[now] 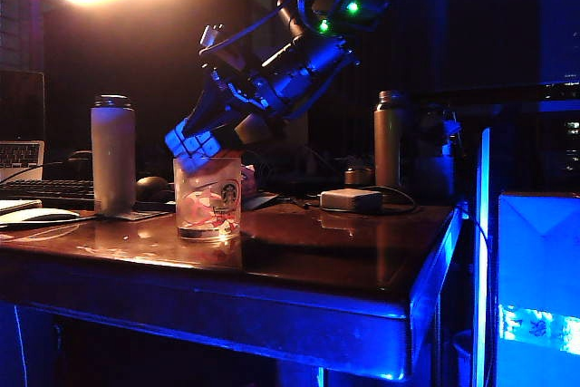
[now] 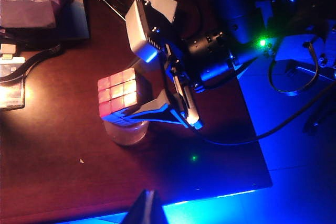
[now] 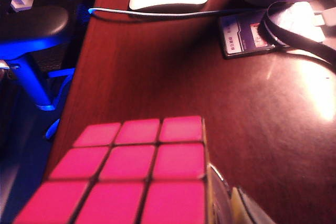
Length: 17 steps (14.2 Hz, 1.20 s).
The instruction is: Stack the Rubik's Cube on top of the glass cup.
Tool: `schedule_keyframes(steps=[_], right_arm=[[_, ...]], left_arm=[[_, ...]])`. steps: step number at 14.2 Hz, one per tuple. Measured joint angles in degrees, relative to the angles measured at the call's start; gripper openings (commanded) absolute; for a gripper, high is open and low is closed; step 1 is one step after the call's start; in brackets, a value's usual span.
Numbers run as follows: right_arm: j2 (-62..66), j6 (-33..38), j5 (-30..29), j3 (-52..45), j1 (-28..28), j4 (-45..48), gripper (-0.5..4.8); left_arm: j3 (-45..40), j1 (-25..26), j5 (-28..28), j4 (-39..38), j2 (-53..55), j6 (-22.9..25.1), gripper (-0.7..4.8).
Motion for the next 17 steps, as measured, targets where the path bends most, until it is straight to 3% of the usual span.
schedule_keyframes(steps=[5, 6, 8, 12, 17], right_arm=[[-0.6, 0.0, 0.0, 0.0, 0.0, 0.0, 4.61], [-1.6, 0.0, 0.1, 0.0, -0.1, 0.0, 3.85], [-5.2, 0.2, 0.9, 0.1, -0.3, 0.0, 0.03], [-15.1, 1.7, 14.5, 0.2, -0.7, -9.6, -0.06], [-32.2, 1.7, 19.6, 0.3, -1.1, -14.5, -0.05]], left_arm=[[0.0, 0.0, 0.0, 0.0, 0.0, 0.0, -0.03], [0.0, 0.0, 0.0, 0.0, 0.0, 0.0, -0.03], [0.0, 0.0, 1.7, 0.0, 0.0, 0.4, -0.03], [0.0, 0.0, 4.0, 0.0, -4.2, 2.0, -0.03], [0.0, 0.0, -2.5, -3.1, -20.8, 0.0, -0.03]])
